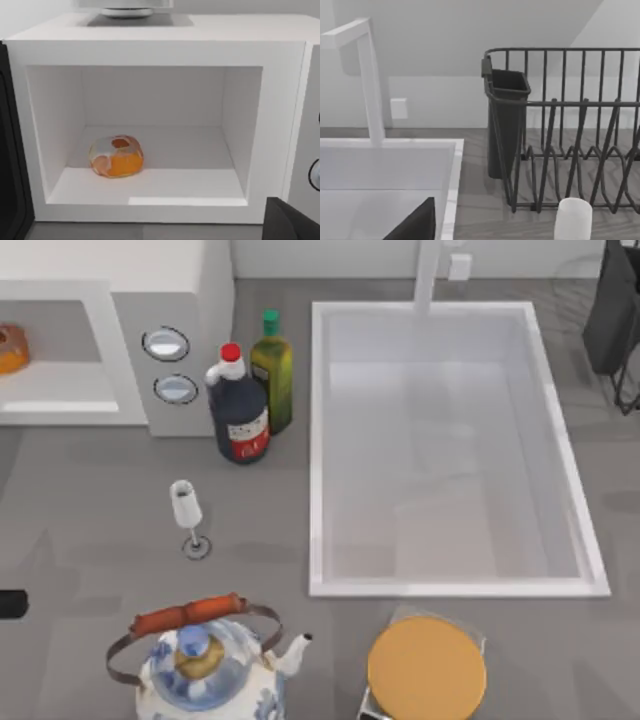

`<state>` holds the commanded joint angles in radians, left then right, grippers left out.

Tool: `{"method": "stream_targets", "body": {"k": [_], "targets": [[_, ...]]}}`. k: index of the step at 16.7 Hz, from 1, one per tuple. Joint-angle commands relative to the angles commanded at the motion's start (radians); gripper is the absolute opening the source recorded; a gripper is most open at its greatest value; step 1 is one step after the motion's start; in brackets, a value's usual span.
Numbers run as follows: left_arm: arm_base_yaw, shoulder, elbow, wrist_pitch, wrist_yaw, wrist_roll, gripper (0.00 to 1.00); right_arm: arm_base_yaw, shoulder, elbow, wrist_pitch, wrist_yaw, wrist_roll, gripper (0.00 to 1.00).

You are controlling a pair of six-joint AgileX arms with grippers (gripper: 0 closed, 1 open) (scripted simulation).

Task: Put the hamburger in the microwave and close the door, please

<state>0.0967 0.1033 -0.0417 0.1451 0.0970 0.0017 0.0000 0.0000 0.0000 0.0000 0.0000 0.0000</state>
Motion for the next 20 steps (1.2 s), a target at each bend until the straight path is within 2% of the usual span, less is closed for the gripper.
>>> {"method": "stream_targets", "body": {"k": [6, 14, 20], "targets": [[0.002, 0.008, 0.001, 0.012, 0.004, 0.001, 0.00, 0.000, 0.000, 0.000, 0.000, 0.000, 0.000, 1.00], [-0.062, 0.230, 0.057, 0.168, -0.060, 0.004, 0.00, 0.000, 0.000, 0.000, 0.000, 0.000, 0.000, 1.00], [-0.072, 0.242, 0.063, 0.180, -0.072, 0.004, 0.00, 0.000, 0.000, 0.000, 0.000, 0.000, 0.000, 1.00]]}}
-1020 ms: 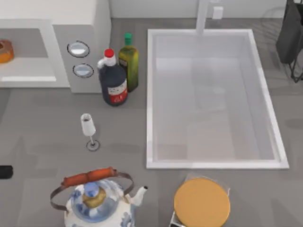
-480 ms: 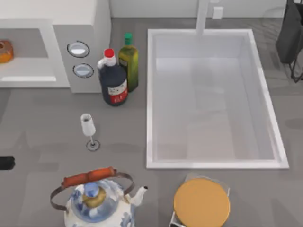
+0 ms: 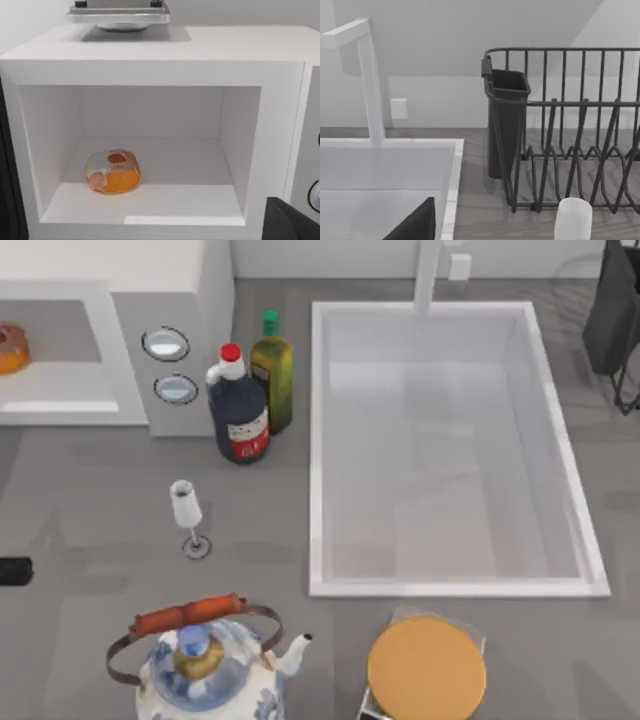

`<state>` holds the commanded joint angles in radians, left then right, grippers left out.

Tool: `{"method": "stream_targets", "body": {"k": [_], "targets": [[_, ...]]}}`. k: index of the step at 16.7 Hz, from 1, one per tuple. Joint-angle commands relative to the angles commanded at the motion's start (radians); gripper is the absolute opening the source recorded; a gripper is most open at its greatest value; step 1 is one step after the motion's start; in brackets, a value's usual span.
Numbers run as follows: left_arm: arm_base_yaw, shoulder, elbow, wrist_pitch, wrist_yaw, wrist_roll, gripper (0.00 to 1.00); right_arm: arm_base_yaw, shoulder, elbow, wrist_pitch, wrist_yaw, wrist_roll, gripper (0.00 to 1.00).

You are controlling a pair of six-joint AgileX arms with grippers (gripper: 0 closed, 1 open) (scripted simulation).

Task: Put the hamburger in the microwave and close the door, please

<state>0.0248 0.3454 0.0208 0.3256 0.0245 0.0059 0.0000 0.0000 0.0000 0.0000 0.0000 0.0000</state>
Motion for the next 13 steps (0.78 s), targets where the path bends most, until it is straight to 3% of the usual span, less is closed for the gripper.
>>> {"method": "stream_targets", "body": {"k": [9, 13], "targets": [[-0.243, -0.190, 0.057, -0.248, -0.244, -0.003, 0.00, 0.000, 0.000, 0.000, 0.000, 0.000, 0.000, 1.00], [-0.265, -0.211, 0.061, -0.272, -0.266, -0.003, 0.00, 0.000, 0.000, 0.000, 0.000, 0.000, 0.000, 1.00]]}}
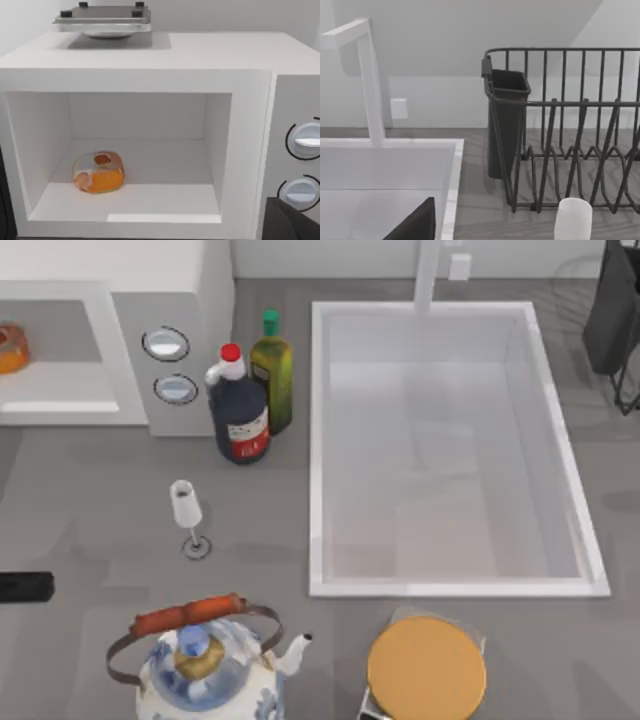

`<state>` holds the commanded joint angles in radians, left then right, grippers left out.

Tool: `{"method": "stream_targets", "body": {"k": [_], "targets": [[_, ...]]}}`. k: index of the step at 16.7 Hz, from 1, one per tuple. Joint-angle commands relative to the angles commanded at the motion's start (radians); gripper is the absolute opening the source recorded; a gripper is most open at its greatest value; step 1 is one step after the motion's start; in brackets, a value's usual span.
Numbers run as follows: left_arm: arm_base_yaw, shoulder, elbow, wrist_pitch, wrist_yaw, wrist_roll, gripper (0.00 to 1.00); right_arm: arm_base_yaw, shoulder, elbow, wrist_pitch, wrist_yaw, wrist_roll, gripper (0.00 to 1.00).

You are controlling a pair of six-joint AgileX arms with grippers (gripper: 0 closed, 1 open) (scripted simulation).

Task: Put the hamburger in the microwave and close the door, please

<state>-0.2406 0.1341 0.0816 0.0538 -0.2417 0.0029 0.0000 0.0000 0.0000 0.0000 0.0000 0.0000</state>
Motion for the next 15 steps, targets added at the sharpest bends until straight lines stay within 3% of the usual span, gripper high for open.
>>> {"method": "stream_targets", "body": {"k": [4, 7, 15], "targets": [[0.034, 0.037, 0.029, -0.017, 0.025, 0.022, 0.00, 0.000, 0.000, 0.000, 0.000, 0.000, 0.000, 1.00], [0.144, 0.165, 0.145, -0.089, 0.101, 0.105, 0.00, 0.000, 0.000, 0.000, 0.000, 0.000, 0.000, 1.00], [0.662, 0.830, 0.691, -0.422, 0.466, 0.484, 0.00, 0.000, 0.000, 0.000, 0.000, 0.000, 0.000, 1.00]]}}
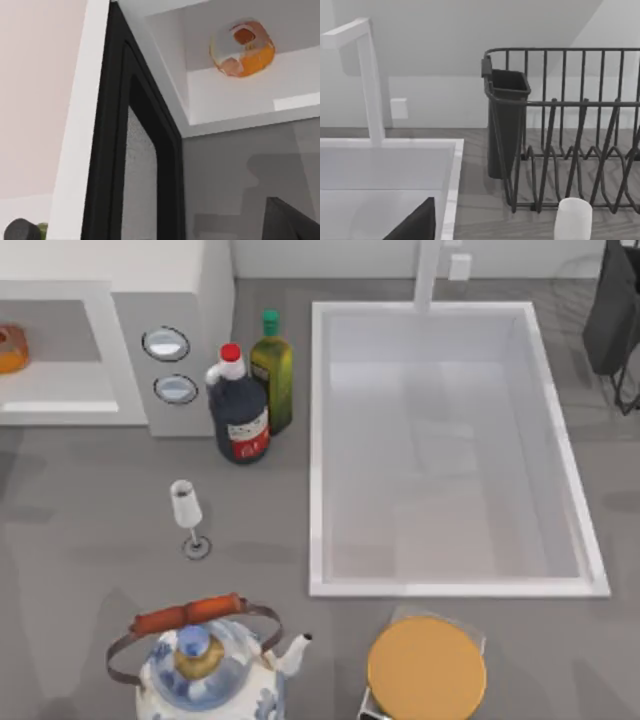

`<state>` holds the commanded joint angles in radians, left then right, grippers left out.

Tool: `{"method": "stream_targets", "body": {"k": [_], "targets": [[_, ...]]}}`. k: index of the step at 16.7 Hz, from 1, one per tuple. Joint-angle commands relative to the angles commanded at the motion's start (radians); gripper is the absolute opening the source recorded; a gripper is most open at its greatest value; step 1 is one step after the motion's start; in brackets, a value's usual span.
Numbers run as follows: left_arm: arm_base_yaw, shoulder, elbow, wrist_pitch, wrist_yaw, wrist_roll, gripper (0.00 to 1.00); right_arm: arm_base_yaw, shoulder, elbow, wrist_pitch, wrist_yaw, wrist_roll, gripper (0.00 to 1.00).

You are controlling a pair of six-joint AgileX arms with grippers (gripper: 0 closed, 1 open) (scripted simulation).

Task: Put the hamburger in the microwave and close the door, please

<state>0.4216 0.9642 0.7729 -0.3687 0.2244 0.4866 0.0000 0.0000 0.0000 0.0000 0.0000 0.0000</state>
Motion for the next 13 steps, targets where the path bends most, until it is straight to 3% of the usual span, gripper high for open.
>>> {"method": "stream_targets", "body": {"k": [7, 10, 13], "targets": [[0.458, 0.591, 0.465, -0.291, 0.326, 0.323, 0.00, 0.000, 0.000, 0.000, 0.000, 0.000, 0.000, 1.00], [0.581, 0.743, 0.582, -0.368, 0.414, 0.407, 0.00, 0.000, 0.000, 0.000, 0.000, 0.000, 0.000, 1.00], [0.631, 0.800, 0.626, -0.398, 0.449, 0.440, 0.00, 0.000, 0.000, 0.000, 0.000, 0.000, 0.000, 1.00]]}}
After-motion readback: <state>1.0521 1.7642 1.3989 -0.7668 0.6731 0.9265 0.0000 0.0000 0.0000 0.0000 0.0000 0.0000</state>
